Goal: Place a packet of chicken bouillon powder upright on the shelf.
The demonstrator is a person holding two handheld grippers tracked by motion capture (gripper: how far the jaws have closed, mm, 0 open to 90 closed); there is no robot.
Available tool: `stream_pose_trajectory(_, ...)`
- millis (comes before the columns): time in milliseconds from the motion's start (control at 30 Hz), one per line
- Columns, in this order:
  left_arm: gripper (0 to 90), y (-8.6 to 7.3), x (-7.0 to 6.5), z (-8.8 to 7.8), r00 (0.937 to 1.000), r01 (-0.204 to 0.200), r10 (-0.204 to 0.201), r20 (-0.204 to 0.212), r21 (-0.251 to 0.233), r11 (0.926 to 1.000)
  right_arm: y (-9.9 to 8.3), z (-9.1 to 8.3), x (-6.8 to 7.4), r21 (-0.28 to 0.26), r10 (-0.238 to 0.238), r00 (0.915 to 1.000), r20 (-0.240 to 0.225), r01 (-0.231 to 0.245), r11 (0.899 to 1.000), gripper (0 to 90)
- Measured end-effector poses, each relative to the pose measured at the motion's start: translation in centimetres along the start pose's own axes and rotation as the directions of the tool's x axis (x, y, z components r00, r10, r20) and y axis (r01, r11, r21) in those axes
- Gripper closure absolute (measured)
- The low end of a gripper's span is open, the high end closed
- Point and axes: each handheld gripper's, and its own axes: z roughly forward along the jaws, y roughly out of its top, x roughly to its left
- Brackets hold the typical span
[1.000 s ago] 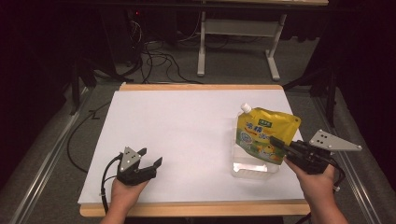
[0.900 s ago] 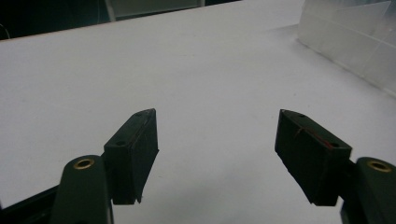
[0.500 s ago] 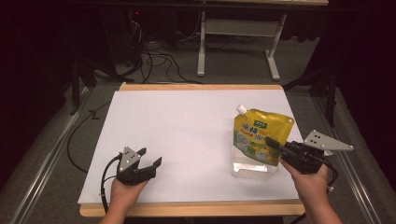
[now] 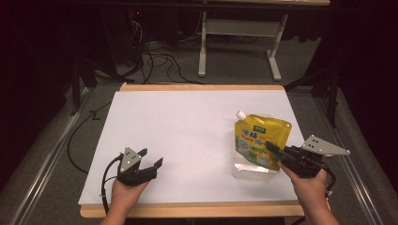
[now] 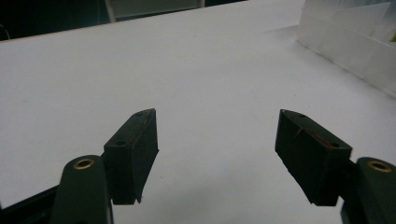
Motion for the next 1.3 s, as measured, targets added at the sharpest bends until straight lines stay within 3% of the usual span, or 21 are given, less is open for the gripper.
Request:
stream_pose_trajectory(367, 30.5, 0.0, 0.0, 0.0, 1.0, 0.003, -0.003, 0.0, -0.003, 1.0, -0.7, 1.3, -0.1, 0.032, 0.006, 0.9999, 0.012, -0.006, 0.999, 90.0)
stream_pose_trajectory(633, 30.6, 0.0, 0.0, 0.0, 1.0, 0.002, -0.002, 0.004, 0.001, 1.0, -1.8, 1.7, -1.0, 0.036, 0.041, 0.9991, 0.004, -0.041, 0.999, 90.0)
stream_pose_trajectory(1300, 30.6, -0.1, -0.1, 0.1, 0.9999, 0.006, -0.006, 0.015, 0.006, 1.0, -3.5, 1.0, -1.4, 0.053, 0.037, 0.9993, 0.007, -0.037, 0.998, 87.9)
